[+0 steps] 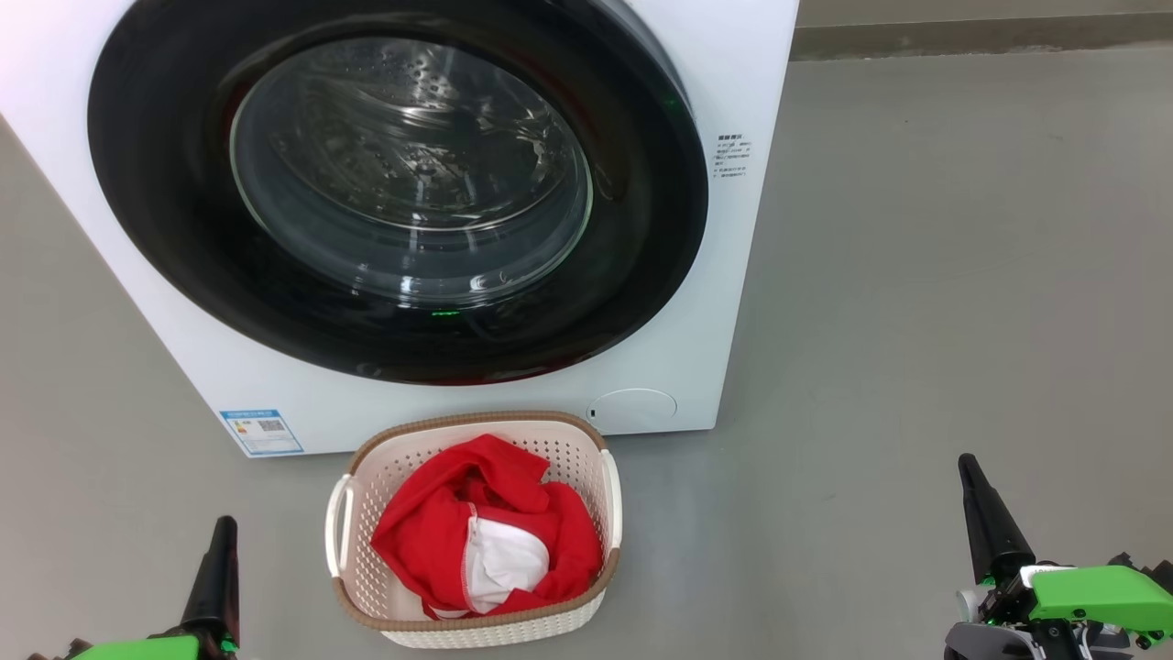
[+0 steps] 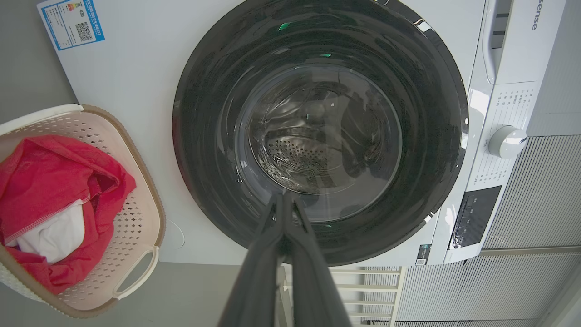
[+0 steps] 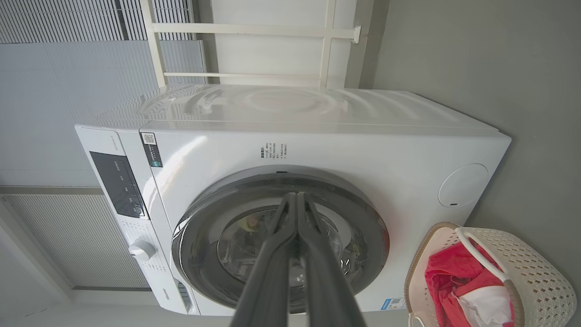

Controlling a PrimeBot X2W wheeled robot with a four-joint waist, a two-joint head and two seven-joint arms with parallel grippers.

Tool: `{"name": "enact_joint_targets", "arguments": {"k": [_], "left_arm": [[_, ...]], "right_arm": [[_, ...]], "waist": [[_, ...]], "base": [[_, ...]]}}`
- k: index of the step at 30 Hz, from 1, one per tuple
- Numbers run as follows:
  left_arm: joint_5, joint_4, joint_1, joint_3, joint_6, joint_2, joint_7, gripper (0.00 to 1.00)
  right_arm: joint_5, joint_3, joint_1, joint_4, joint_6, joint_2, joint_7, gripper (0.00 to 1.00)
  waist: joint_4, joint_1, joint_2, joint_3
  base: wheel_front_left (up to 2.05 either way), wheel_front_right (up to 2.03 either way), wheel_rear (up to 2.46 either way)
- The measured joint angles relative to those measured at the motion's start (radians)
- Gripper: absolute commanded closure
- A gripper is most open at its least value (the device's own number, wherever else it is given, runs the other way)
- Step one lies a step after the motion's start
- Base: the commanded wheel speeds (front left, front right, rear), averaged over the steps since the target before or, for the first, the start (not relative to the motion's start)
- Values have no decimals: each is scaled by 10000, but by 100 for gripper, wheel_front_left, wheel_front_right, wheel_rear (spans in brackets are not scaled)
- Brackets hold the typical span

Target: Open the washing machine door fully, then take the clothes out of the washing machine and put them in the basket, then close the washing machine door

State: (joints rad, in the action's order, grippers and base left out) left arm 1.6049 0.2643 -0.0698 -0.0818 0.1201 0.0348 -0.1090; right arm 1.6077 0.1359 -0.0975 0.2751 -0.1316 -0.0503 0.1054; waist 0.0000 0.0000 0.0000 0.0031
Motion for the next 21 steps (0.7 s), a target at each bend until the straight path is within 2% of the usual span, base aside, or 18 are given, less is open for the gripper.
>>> {"name": "enact_joint_targets", "arguments": {"k": [21], "left_arm": [[0, 0, 0, 0, 0, 0, 0, 100]], "right_arm": [[-2, 4, 0, 0, 0, 8, 2, 100]], "waist": [[0, 0, 0, 0]], "base": [[0, 0, 0]]}}
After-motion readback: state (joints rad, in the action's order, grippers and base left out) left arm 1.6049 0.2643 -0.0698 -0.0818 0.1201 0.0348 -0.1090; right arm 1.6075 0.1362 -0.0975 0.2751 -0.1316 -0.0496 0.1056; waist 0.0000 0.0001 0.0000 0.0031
